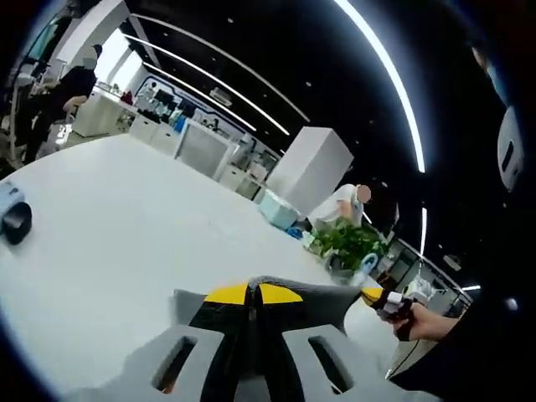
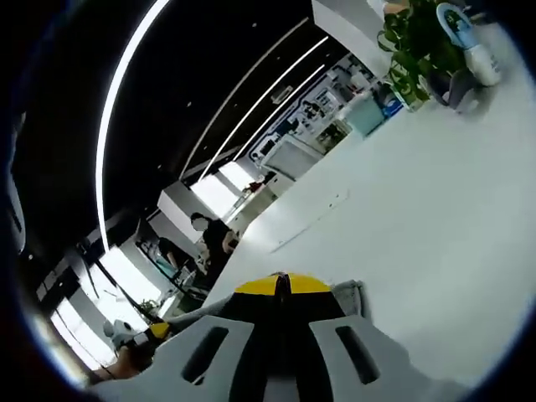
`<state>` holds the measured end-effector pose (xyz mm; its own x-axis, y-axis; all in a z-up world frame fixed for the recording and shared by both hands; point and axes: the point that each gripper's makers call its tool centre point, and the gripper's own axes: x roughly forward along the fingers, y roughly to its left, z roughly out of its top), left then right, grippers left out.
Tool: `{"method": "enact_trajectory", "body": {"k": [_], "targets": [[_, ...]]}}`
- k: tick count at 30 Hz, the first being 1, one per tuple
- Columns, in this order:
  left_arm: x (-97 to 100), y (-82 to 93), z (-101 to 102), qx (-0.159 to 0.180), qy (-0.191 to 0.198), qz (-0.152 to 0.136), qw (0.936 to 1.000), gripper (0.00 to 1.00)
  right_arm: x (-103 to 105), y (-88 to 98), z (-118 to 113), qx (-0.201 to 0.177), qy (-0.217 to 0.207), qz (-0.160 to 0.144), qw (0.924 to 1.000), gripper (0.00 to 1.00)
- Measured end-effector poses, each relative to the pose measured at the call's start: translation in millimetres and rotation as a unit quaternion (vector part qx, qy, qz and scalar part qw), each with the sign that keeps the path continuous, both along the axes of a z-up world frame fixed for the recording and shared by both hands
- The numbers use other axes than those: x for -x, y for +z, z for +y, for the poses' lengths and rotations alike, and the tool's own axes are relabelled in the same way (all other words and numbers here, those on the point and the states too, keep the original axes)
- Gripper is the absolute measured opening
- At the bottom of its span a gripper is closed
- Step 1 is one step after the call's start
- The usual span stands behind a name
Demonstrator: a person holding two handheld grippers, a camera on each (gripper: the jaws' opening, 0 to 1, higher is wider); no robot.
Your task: Fold the towel on the table until its edges align and the towel forms a compact rectangular stack.
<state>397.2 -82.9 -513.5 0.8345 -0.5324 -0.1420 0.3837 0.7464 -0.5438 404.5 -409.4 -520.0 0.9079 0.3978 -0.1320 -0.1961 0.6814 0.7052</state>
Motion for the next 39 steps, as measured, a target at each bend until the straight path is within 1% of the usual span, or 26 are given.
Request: {"method": "enact_trajectory", "body": {"k": [4,10,14,15,16,17,18,20,22,25,28,33,37,39], "targets": [[10.4,11.2,-0.9,0.001,0.004,-0.018,0.9998,0.03,11.2,11.9,-0.2,-0.004,0.000,-0.016,0.9999,0.00],[28.9,17.2,-2.0,0.007,0.008,-0.027,0.9996,0.03,29.4,18.6,-2.8,0.002,0.003,-0.025,0.9997,0.00],[41.5,21.9,-1.3,0.005,0.011,-0.033,0.9994,0.03,40.2,24.4,1.0,0.002,0.006,-0.031,0.9995,0.00],[43.3,21.2,-1.0,0.004,0.012,-0.034,0.9994,0.03,41.1,24.0,2.3,0.002,0.006,-0.032,0.9995,0.00],[44.3,17.3,-0.7,-0.001,0.011,-0.033,0.9994,0.03,40.7,19.2,3.6,0.005,0.007,-0.029,0.9995,0.00],[44.5,11.6,-0.3,-0.002,0.010,-0.027,0.9996,0.03,40.0,12.4,3.3,0.010,0.008,-0.023,0.9997,0.00],[45.1,1.5,1.5,0.004,0.014,-0.006,0.9999,0.03,39.4,3.9,4.2,0.010,0.011,-0.013,0.9998,0.00],[43.5,-1.4,3.7,0.004,0.017,-0.007,0.9998,0.03,38.2,3.2,7.9,0.006,0.013,-0.011,0.9998,0.00],[41.2,0.7,4.4,0.006,0.017,-0.009,0.9998,0.03,36.2,4.8,8.8,0.007,0.014,-0.013,0.9998,0.00],[30.0,2.9,2.0,-0.003,0.012,-0.013,0.9998,0.03,28.6,5.8,7.1,0.012,0.011,-0.014,0.9998,0.00],[19.3,2.3,0.1,-0.005,0.006,-0.014,0.9999,0.03,22.2,2.2,5.2,0.019,0.009,-0.011,0.9997,0.00],[-2.4,-6.3,-6.2,-0.014,-0.011,-0.003,0.9998,0.03,10.2,-12.2,0.2,0.035,0.006,0.009,0.9993,0.00],[-18.8,-19.8,-8.2,-0.025,-0.014,0.013,0.9995,0.03,-5.2,-25.5,-5.2,0.037,0.008,0.026,0.9989,0.00],[-25.9,-28.2,-5.5,-0.028,-0.011,0.023,0.9993,0.03,-14.5,-30.4,-5.9,0.037,0.010,0.031,0.9988,0.00]]}}
